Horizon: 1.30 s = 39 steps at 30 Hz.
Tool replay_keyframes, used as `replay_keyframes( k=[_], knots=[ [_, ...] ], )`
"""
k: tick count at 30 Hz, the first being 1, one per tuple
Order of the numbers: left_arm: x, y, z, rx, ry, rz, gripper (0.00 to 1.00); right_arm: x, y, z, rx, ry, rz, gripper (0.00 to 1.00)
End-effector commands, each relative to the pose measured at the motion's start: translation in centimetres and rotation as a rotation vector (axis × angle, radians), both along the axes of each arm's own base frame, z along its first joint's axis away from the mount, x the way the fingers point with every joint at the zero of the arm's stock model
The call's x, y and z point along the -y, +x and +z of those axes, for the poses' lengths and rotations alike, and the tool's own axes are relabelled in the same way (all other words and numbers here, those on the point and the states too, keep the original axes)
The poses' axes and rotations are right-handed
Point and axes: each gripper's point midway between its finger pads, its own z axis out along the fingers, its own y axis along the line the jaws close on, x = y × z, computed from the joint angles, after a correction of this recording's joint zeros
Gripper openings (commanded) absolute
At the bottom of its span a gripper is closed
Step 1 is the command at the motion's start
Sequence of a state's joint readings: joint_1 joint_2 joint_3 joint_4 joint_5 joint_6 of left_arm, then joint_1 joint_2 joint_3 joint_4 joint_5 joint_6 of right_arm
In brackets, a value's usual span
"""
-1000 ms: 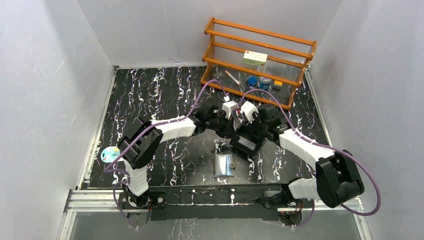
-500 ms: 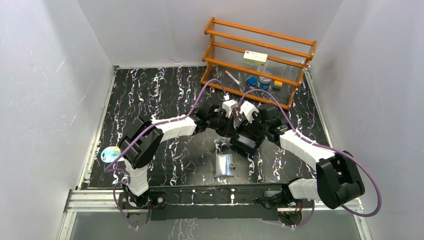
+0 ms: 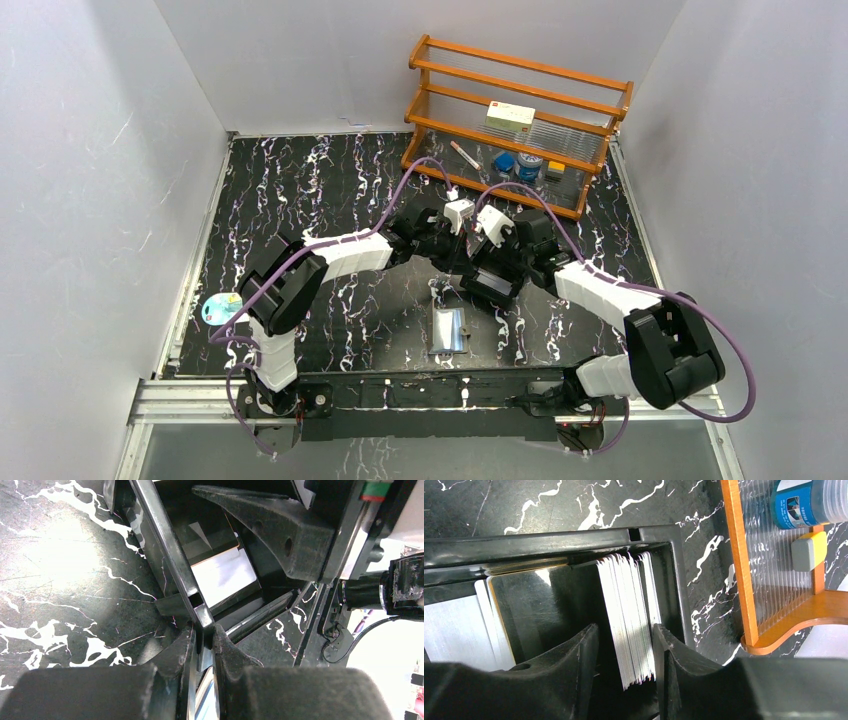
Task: Put the credit cards into the card holder
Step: Pick up the credit card from the storage box.
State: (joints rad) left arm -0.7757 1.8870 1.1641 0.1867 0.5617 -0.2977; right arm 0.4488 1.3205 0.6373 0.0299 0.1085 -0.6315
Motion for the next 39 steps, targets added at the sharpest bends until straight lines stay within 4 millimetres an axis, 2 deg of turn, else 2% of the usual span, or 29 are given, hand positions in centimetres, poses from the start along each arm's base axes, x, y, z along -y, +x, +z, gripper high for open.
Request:
replay_keyframes(
  k=[1, 7, 14, 18, 22, 29, 33, 39],
  knots=[
    [0.1, -0.5, 0.5, -0.027, -0.026, -0.027, 0.01, 0.9, 1.2, 1.8, 0.091, -0.013, -0.067, 0.47],
    [-0.2, -0.7, -0.1, -0.040, -0.018, -0.025, 0.01, 0.6, 1.3, 4.4, 0.142, 0.051, -0.086, 0.40],
    [-0.3, -0.7, -0.2, -0.043, -0.013, -0.022, 0.01, 0.3, 1.0, 4.0, 0.112, 0.058, -0.075, 0.34],
    [-0.4, -0.8, -0.4, -0.047, -0.006, -0.024, 0.02, 0.3, 1.2, 4.6, 0.120, 0.064, -0.079, 0.33],
    [-0.4, -0.7, -0.6, -0.048, -0.003, -0.024, 0.02, 0.1, 1.3, 5.2, 0.125, 0.073, -0.073, 0.38],
    [-0.3, -0.8, -0.3, -0.049, -0.012, -0.028, 0.02, 0.0, 1.4, 4.6, 0.105, 0.058, -0.064, 0.39],
    [-0.3, -0.8, -0.3, -0.049, -0.013, -0.031, 0.03, -0.5, 1.3, 4.9, 0.090, 0.072, -0.045, 0.51],
    [0.0, -1.0, 0.0, -0.056, -0.035, -0.041, 0.03, -0.1, 0.9, 3.6, 0.060, 0.005, -0.010, 0.53]
  ],
)
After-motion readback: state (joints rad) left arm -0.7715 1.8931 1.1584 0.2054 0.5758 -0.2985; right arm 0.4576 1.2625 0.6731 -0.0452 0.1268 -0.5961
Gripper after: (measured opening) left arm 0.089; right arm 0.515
